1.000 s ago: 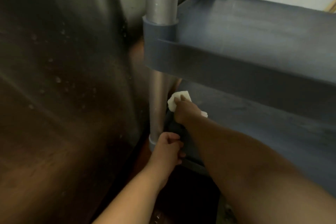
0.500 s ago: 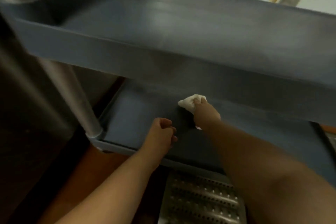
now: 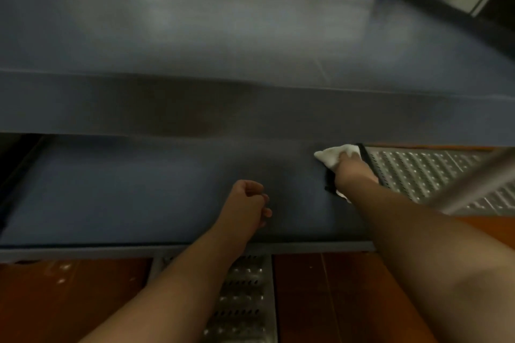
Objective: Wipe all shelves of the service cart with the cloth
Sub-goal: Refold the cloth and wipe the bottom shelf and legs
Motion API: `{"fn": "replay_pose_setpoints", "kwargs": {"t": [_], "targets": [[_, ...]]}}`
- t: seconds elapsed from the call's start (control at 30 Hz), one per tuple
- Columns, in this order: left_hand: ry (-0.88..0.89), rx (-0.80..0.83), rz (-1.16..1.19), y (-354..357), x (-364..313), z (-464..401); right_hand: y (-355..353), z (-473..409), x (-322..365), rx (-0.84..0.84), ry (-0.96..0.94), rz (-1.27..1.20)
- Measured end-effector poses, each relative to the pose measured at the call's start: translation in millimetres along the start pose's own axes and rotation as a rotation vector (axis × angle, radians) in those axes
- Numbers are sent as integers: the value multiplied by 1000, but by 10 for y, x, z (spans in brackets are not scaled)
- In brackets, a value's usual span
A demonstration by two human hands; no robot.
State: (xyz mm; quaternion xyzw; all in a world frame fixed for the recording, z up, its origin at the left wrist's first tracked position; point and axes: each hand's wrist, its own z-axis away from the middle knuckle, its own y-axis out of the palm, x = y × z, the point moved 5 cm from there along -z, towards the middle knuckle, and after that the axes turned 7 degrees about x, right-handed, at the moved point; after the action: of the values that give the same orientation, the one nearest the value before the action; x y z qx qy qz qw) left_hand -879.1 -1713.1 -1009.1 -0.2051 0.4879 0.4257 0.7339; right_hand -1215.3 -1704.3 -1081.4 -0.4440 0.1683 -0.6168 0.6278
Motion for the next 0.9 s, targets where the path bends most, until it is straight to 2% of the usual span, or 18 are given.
{"fn": "replay_pose_setpoints", "kwargs": {"t": [0.1,0.2,0.3,0.4,0.53,0.6,0.73,0.9], "targets": [[-6,-4,-20,117,-11,37,-120,-319,-243,-14,-67,144],[2,1,-43,92,-49,130,-260,452,-236,-70,-165,380],[25,-26,-24,-91,-110,221,-169,903,-168,-84,-300,438],[36,-46,0,-336,-130,333,135,1218,-13,-67,-468,410],[31,-82,8,-770,-113,532,845,1756,376,81,-593,456],[13,-125,22,-1070,-95,647,1211,2066,663,122,-731,454],[-51,-244,76,-1770,-85,982,1763,2862,1230,265,-984,260],[-191,-399,123,-2378,-205,1822,1942,3998,1537,349,-1065,101]]}}
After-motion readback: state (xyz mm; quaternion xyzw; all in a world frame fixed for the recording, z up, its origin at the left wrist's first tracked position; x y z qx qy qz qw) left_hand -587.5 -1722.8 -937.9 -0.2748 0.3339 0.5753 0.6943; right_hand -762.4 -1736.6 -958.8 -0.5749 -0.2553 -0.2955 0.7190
